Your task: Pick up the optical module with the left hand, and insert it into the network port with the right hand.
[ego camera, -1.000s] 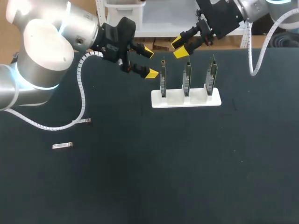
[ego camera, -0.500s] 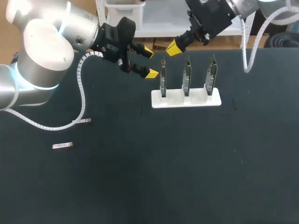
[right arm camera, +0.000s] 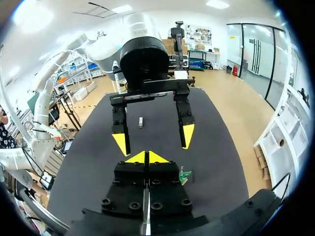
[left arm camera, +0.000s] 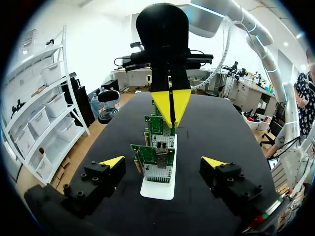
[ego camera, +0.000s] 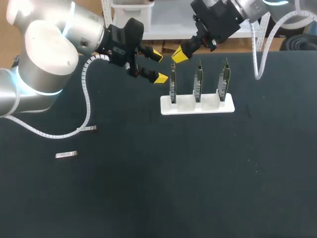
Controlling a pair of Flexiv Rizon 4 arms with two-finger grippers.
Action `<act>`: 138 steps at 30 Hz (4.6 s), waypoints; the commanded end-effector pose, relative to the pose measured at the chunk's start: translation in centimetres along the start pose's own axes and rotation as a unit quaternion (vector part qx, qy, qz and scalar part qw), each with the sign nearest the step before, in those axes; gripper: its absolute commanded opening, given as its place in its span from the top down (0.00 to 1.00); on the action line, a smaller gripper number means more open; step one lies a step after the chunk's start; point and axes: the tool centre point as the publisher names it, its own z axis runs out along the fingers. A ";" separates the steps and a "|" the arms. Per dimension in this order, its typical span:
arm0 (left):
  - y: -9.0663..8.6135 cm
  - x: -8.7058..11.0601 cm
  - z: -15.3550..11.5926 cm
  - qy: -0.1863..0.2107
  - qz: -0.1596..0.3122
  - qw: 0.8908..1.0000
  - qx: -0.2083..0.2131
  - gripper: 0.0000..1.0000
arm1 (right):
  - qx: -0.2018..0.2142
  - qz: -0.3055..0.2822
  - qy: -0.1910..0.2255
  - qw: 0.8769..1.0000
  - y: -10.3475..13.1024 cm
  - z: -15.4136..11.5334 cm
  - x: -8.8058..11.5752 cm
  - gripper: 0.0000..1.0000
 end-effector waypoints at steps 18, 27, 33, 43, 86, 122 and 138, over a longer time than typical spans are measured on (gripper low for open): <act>0.1 -0.1 0.1 0.003 -0.001 1.000 0.000 0.00 | -0.015 0.009 0.006 1.000 -2.1 0.9 0.5 1.00; 0.1 -0.1 0.1 0.003 -0.001 1.000 0.000 0.00 | -0.021 0.017 0.010 1.000 -2.3 1.4 1.0 1.00; 0.1 -0.1 0.1 0.003 -0.001 1.000 0.000 0.00 | -0.021 0.022 0.009 1.000 -2.2 1.6 1.1 1.00; 0.1 -0.1 0.1 0.003 -0.001 1.000 0.000 0.00 | -0.024 0.029 0.012 0.999 -1.5 2.0 1.3 1.00; 0.1 -0.1 0.1 0.003 -0.001 1.000 0.000 0.00 | -0.016 0.032 0.011 0.999 -1.2 1.9 1.5 1.00; 0.1 -0.1 0.1 0.003 -0.001 1.000 0.000 0.00 | 0.017 0.047 -0.035 0.998 0.9 -7.3 4.8 1.00; 0.1 -0.1 0.1 0.003 -0.001 1.000 0.000 0.00 | -0.005 0.052 -0.014 0.999 0.2 -7.6 6.8 1.00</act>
